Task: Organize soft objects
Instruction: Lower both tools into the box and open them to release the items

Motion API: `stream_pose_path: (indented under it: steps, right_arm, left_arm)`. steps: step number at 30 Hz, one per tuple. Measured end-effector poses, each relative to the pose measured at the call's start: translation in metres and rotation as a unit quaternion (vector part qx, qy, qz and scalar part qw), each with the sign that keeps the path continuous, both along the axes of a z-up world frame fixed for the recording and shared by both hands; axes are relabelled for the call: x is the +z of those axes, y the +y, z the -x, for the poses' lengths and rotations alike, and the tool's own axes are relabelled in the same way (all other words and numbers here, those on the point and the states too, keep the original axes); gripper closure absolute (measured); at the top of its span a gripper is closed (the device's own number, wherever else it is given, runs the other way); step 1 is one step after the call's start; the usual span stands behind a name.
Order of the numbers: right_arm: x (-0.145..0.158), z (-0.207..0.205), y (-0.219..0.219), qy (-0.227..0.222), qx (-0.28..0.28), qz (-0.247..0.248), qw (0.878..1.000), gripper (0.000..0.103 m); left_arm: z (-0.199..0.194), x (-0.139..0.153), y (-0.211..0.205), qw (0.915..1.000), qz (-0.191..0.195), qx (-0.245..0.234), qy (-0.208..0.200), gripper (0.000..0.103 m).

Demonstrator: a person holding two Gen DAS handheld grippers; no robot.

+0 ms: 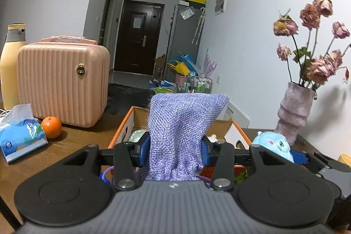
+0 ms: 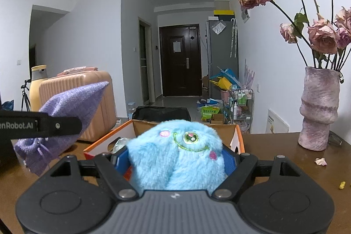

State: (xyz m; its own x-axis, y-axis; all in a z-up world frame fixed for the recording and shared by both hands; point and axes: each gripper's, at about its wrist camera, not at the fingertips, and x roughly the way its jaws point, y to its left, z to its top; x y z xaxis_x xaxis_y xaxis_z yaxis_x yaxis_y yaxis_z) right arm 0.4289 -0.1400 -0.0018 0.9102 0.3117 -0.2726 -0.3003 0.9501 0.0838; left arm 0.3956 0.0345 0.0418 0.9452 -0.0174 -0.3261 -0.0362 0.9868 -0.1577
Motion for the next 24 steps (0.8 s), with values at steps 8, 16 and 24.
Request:
stream_pose_path:
  steps: [8,16,24]
  right_arm:
    - [0.004,-0.026,0.013,0.006,-0.006,-0.015,1.000,0.024]
    - [0.004,-0.051,0.028,0.016,-0.012,-0.012,1.000,0.024]
    - [0.001,-0.078,0.039,0.024,-0.020,-0.003,1.000,0.024]
  left_arm:
    - [-0.026,0.003,0.008,0.9999,0.006,0.014,0.000,0.058]
    - [-0.052,0.001,0.012,0.9998,0.009,0.019,0.001,0.058]
    - [-0.078,-0.002,0.016,0.9996,0.010,0.026,0.005,0.058]
